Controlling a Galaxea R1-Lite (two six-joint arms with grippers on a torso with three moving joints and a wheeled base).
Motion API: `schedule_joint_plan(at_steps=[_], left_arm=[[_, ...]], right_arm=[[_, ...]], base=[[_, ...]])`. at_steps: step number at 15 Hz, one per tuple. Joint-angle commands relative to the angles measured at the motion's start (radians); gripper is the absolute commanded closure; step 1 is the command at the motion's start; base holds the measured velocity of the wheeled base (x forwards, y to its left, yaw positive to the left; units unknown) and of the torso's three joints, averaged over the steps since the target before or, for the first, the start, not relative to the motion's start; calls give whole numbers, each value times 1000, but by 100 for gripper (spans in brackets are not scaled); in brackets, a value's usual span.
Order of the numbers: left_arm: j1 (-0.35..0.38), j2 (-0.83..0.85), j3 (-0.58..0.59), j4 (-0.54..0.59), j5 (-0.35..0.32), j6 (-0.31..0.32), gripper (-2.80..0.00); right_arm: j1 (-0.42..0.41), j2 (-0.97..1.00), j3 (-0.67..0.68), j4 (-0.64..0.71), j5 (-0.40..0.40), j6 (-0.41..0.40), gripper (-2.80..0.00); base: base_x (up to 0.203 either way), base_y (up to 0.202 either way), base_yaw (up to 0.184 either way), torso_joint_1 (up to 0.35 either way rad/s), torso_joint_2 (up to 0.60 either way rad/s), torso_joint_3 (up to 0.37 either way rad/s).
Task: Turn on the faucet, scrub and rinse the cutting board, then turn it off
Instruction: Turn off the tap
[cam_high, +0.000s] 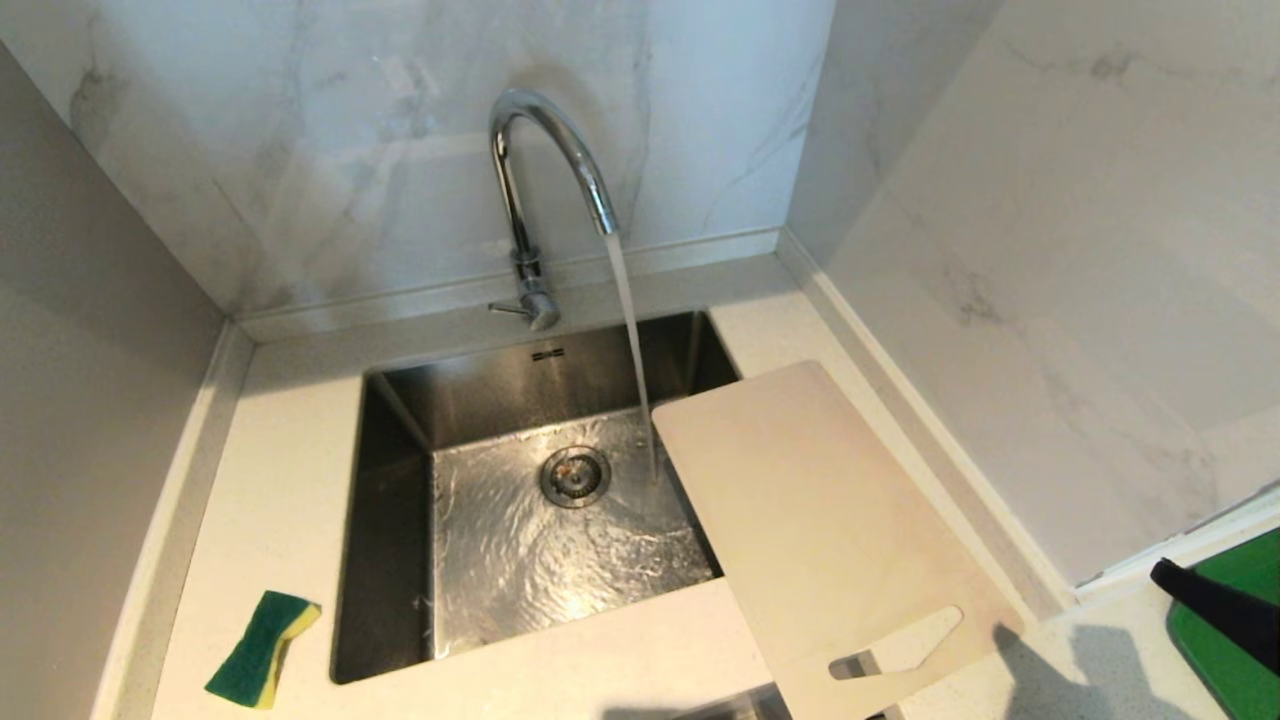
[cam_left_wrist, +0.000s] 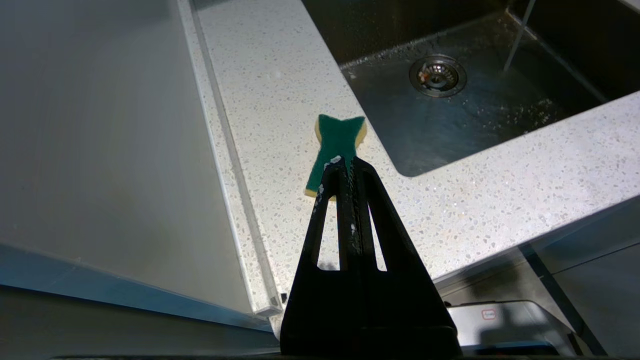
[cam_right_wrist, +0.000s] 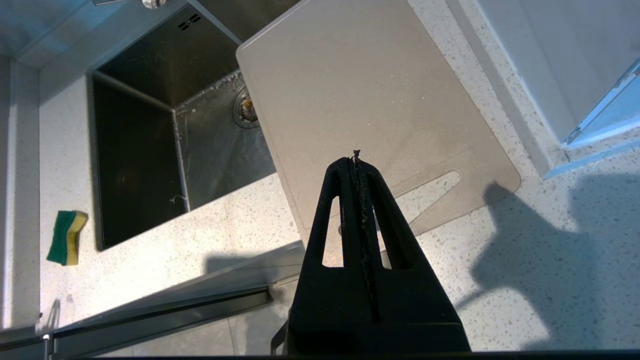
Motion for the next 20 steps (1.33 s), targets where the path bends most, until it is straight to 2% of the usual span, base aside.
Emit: schedule_joint_plan(at_steps=[1, 5, 10, 11, 14, 18, 20], left_arm=[[1, 0, 2, 0, 0, 0, 0], [1, 0, 2, 0, 0, 0, 0], [1, 0, 2, -3, 0, -1, 0], [1, 0, 2, -3, 0, -17, 0], [1, 0, 2, -6, 12, -68, 0], [1, 0, 2, -7, 18, -75, 0], [1, 0, 2, -6, 18, -75, 0]], right_arm=[[0, -25, 4, 5, -3, 1, 0], [0, -140, 1, 86, -62, -5, 0], [-1, -385, 54, 245, -158, -86, 0], [-1, -428, 81, 259, -168, -91, 0], [-1, -460, 162, 261, -221, -100, 0], [0, -451, 195, 230, -189, -138, 0], [0, -460, 221, 223, -240, -161, 0]], base=[[0, 0, 0, 0, 0, 0], [0, 0, 0, 0, 0, 0], [0, 0, 0, 0, 0, 0], [0, 0, 0, 0, 0, 0], [0, 0, 0, 0, 0, 0], [0, 0, 0, 0, 0, 0], [0, 0, 0, 0, 0, 0]])
